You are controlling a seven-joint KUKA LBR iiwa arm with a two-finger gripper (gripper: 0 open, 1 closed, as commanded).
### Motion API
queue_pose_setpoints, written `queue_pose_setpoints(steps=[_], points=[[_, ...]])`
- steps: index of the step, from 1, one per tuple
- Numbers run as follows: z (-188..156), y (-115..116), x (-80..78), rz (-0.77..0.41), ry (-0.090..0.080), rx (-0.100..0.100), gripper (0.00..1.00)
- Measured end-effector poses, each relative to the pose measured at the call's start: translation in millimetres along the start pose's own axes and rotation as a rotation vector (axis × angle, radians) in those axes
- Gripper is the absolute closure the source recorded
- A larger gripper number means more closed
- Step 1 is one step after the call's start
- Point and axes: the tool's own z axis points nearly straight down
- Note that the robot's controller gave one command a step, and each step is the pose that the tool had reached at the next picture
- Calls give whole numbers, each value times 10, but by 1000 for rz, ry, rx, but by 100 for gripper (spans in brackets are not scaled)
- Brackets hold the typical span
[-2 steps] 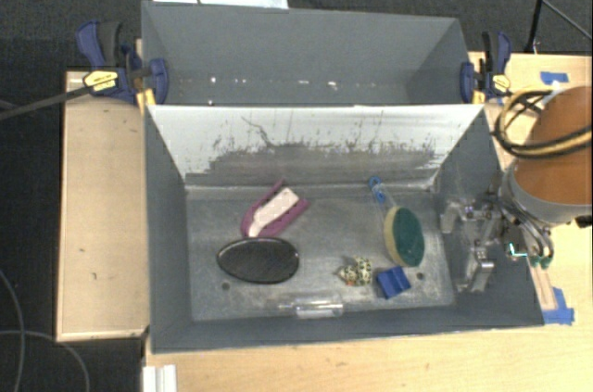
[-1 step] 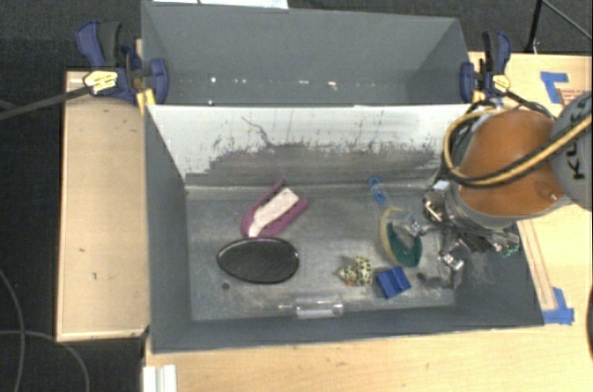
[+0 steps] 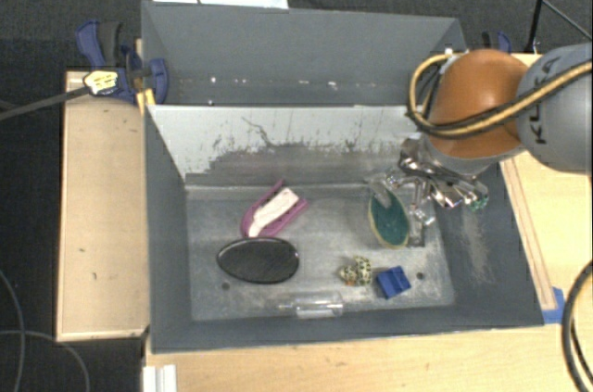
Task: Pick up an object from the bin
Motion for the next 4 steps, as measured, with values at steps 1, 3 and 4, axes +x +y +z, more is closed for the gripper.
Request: queue_pose_setpoints(steps=[1,3,4], points=[[6,72,-42,56,1,0,0],[257,313,27,271,-16,4,0],[250,309,16,270,-19,5,100]])
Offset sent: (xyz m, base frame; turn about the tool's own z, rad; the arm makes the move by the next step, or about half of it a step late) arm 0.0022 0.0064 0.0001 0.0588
